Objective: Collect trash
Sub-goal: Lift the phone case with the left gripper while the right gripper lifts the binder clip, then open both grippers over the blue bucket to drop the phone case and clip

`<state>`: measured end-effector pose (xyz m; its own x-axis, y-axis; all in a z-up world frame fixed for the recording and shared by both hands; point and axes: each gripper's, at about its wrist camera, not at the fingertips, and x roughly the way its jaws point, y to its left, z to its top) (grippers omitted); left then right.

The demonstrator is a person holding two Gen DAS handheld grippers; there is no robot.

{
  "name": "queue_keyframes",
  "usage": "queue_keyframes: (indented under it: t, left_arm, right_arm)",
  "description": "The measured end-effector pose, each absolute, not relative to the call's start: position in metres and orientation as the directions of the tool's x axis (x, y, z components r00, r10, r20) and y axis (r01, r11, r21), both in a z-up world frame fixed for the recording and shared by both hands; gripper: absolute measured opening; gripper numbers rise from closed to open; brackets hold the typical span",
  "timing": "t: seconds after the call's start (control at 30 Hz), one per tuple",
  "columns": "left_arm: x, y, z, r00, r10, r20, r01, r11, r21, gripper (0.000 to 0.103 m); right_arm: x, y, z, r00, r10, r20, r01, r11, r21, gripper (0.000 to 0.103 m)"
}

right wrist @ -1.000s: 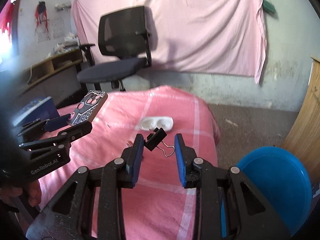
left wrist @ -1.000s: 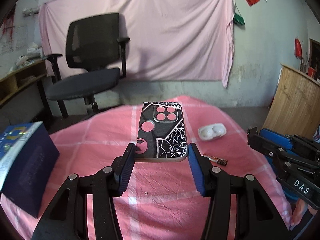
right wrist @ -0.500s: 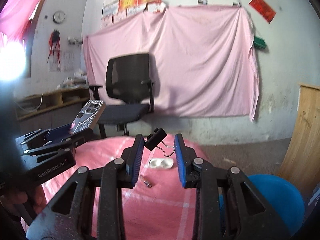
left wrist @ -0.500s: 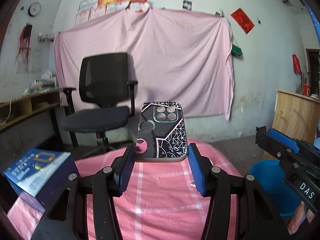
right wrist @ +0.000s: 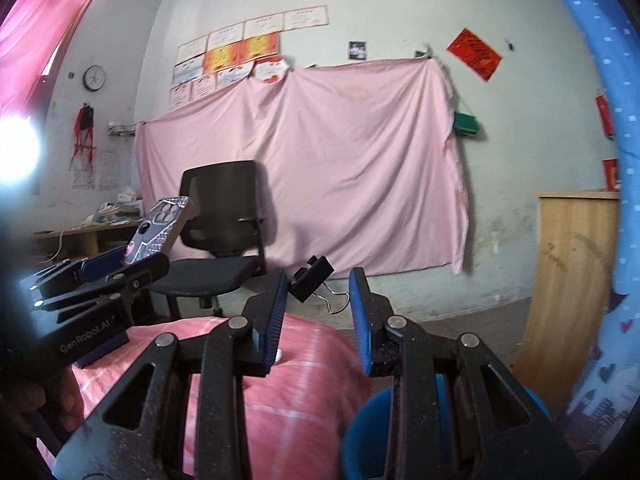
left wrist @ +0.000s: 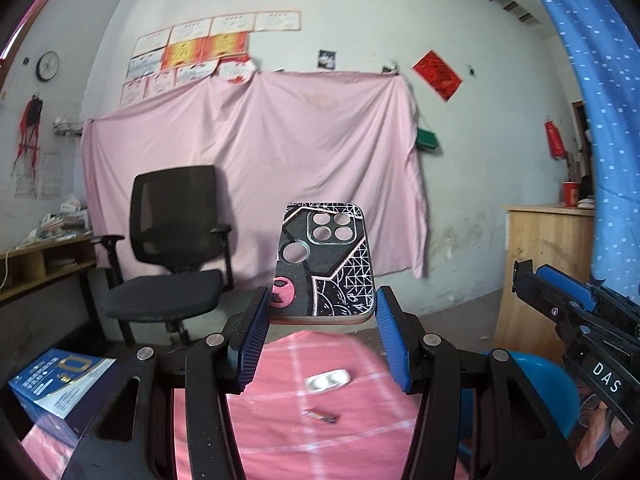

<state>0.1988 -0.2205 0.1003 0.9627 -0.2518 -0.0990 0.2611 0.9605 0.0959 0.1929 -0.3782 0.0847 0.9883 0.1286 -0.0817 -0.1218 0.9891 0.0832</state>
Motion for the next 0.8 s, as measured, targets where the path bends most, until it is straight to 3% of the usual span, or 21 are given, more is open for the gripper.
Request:
queue_keyframes:
  t: [0.33,0.8]
  left_arm:
    - [0.169,-0.293,0.102,0.923,-0.376,-0.081,0.384,0.913,0.137,0.047]
    - [0.214,-0.358,0.058,0.841,-0.447,-0.304,0.493,0.865,0.091,0.047]
  right_arm:
    - [0.161,-0.435,0.079,0.995,-0.012,-0.094,0.02,0.995,0.093,0.044]
    - [0.193,-0.492,0.037,0.912,-0.076,-0.404,0.174,0.962,0.212,0.044]
